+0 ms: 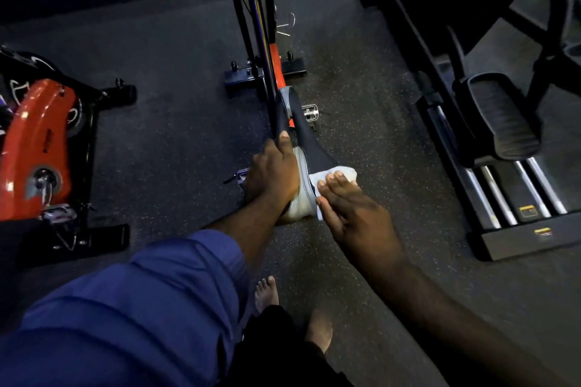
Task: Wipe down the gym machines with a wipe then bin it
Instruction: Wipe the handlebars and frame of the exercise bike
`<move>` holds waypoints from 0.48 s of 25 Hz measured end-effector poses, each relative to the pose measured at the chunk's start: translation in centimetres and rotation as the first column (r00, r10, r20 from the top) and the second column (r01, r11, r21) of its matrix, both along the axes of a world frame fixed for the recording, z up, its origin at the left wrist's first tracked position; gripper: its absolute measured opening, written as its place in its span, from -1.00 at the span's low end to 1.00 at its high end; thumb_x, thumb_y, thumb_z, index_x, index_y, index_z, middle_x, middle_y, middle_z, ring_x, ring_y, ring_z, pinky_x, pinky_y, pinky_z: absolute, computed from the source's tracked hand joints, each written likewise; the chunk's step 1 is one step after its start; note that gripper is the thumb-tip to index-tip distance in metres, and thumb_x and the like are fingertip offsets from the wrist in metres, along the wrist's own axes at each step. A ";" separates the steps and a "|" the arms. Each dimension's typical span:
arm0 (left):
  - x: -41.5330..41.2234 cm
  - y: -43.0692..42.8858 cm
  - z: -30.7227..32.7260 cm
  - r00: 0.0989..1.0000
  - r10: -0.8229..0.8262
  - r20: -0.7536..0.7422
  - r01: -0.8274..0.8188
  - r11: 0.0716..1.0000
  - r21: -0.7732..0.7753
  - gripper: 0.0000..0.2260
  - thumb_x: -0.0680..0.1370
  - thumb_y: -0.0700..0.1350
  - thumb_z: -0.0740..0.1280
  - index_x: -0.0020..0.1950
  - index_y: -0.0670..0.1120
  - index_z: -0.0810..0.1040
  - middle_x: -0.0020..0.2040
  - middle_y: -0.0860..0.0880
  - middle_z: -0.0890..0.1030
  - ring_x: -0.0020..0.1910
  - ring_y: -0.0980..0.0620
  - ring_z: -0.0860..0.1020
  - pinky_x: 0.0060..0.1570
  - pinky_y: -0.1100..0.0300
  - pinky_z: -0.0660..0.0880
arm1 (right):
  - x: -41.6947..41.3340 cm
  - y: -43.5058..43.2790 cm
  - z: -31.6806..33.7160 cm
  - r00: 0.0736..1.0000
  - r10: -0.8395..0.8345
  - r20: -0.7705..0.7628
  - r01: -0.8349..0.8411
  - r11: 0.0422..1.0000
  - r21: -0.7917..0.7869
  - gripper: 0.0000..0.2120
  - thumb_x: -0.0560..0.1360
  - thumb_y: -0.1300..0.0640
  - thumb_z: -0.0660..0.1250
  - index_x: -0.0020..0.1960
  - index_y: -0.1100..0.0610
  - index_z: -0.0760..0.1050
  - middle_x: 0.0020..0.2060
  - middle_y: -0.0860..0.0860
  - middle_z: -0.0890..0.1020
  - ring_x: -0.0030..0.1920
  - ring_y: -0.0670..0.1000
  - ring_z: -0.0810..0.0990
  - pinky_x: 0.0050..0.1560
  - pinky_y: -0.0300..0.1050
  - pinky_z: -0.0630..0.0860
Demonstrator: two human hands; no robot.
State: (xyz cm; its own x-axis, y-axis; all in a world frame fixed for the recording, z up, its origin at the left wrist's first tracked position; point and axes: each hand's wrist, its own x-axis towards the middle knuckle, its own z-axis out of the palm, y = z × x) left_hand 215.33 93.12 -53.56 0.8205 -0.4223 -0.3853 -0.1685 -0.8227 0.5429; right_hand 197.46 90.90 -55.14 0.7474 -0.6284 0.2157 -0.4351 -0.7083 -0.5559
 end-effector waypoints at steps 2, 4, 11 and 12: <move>-0.1 -0.1 0.0 1.000 0.004 -0.001 -0.004 1.000 0.005 -0.43 0.71 0.30 -0.11 0.38 -0.02 0.49 0.34 -0.25 0.55 0.29 -0.29 0.54 0.30 -0.19 0.43 | 2.0 -1.3 0.1 0.999 -0.005 -0.032 0.007 0.999 0.047 -0.67 0.65 0.09 0.36 0.37 0.16 0.61 0.37 0.12 0.59 0.46 0.04 0.50 0.52 -0.11 0.31; 0.0 -0.2 -0.1 1.000 0.000 0.000 0.000 1.000 0.007 -0.42 0.70 0.31 -0.11 0.37 -0.01 0.49 0.34 -0.26 0.55 0.29 -0.30 0.54 0.31 -0.18 0.43 | 3.0 -2.3 0.4 0.999 0.005 -0.033 -0.003 0.997 0.075 -0.68 0.65 0.11 0.37 0.38 0.17 0.60 0.37 0.15 0.59 0.45 0.07 0.50 0.51 -0.09 0.32; 0.0 0.0 0.0 1.000 0.005 -0.003 -0.005 1.000 0.016 -0.42 0.70 0.32 -0.12 0.37 0.00 0.49 0.34 -0.25 0.55 0.28 -0.31 0.54 0.29 -0.19 0.44 | 1.6 -1.5 0.4 1.000 0.007 -0.026 -0.007 1.000 0.018 -0.68 0.63 0.10 0.35 0.35 0.15 0.62 0.34 0.12 0.62 0.42 0.05 0.53 0.48 -0.15 0.34; 0.0 0.0 0.0 1.000 0.005 -0.005 -0.005 1.000 0.013 -0.42 0.70 0.32 -0.12 0.36 0.00 0.49 0.34 -0.25 0.55 0.28 -0.31 0.54 0.28 -0.18 0.44 | 2.5 -2.1 0.5 0.999 0.003 -0.037 -0.001 0.999 0.050 -0.68 0.64 0.10 0.35 0.36 0.15 0.61 0.35 0.13 0.61 0.43 0.05 0.52 0.48 -0.11 0.36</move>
State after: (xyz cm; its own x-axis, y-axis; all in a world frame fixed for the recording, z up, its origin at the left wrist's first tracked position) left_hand 215.34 93.09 -53.54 0.8204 -0.4134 -0.3951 -0.1616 -0.8304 0.5331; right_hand 200.00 88.75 -54.60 0.7553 -0.6364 0.1567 -0.4546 -0.6810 -0.5742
